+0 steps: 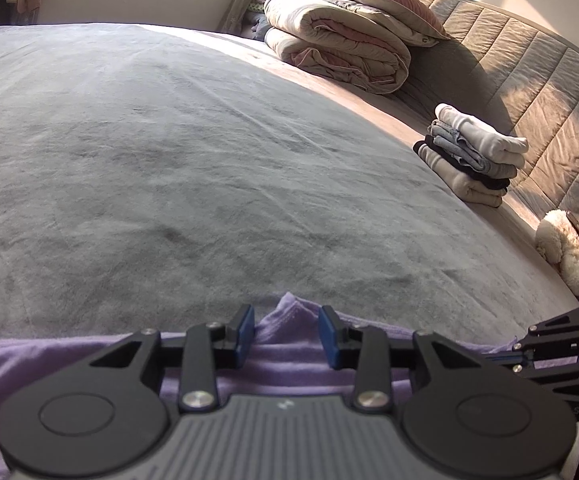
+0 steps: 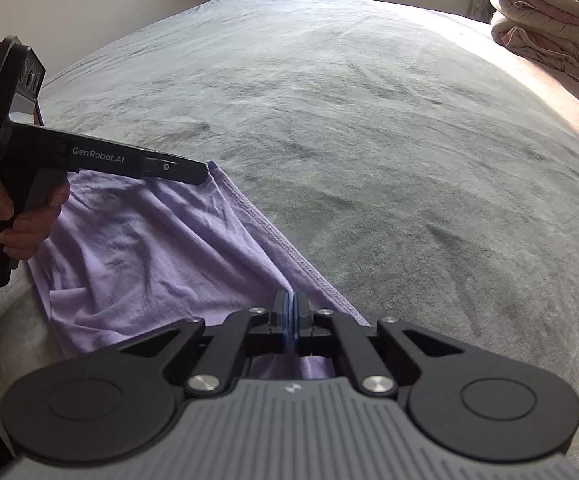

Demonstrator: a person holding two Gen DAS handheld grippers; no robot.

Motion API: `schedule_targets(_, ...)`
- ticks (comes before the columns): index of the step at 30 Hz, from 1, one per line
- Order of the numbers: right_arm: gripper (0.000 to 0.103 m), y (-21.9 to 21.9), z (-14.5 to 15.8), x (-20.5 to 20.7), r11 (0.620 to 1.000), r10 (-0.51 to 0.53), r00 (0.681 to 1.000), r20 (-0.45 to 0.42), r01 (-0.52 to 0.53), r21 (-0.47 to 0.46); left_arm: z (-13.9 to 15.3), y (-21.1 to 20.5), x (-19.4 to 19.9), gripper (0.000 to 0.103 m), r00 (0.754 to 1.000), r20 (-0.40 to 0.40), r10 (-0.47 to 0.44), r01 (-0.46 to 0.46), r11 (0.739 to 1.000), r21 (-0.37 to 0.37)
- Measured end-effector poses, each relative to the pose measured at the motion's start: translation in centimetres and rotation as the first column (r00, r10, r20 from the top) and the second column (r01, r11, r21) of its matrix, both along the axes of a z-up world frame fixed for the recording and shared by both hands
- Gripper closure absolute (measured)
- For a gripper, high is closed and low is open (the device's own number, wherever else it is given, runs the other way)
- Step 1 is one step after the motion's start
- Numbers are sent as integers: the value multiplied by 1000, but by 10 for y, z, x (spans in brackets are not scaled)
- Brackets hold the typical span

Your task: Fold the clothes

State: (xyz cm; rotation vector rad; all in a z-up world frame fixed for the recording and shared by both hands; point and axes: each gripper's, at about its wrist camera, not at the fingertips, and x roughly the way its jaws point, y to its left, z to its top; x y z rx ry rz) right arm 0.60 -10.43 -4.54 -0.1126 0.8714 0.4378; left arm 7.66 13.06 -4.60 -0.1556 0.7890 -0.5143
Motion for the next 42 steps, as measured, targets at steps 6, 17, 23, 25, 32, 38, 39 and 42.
schedule_targets(6,101,1,0,-3,1000,-7,1000,30,8,-14,-4,-8,-1,100,999,43,14,-14,1000,4)
schedule_targets(17,101,2,2,13,999,-28,998,50,30,-44,-9,-10,3,100,989,97,109,-111,994,16)
schedule_targets(23,99,-6,-1,16,999,-52,998,21,52,-13,-11,-18,0,97,985,116,130,-137,989,55)
schedule_targets(25,92,-13,6,13,998,-66,998,12,66,7,-6,-19,-4,88,985,107,138,-145,988,59)
schedule_targets(32,87,-70,28,-5,976,-205,979,-7,205,78,20,-23,-30,64,985,123,118,-122,992,25)
schedule_targets(38,81,-85,25,-16,957,-250,967,-52,255,135,25,-42,-48,63,995,102,19,-20,1000,0)
schedule_targets(39,71,-81,23,-18,960,-244,968,-52,249,130,23,-46,-50,63,996,94,-1,1,1000,4)
schedule_targets(42,66,-68,19,-24,972,-212,977,-28,213,93,17,-57,-56,63,996,69,-64,63,998,17)
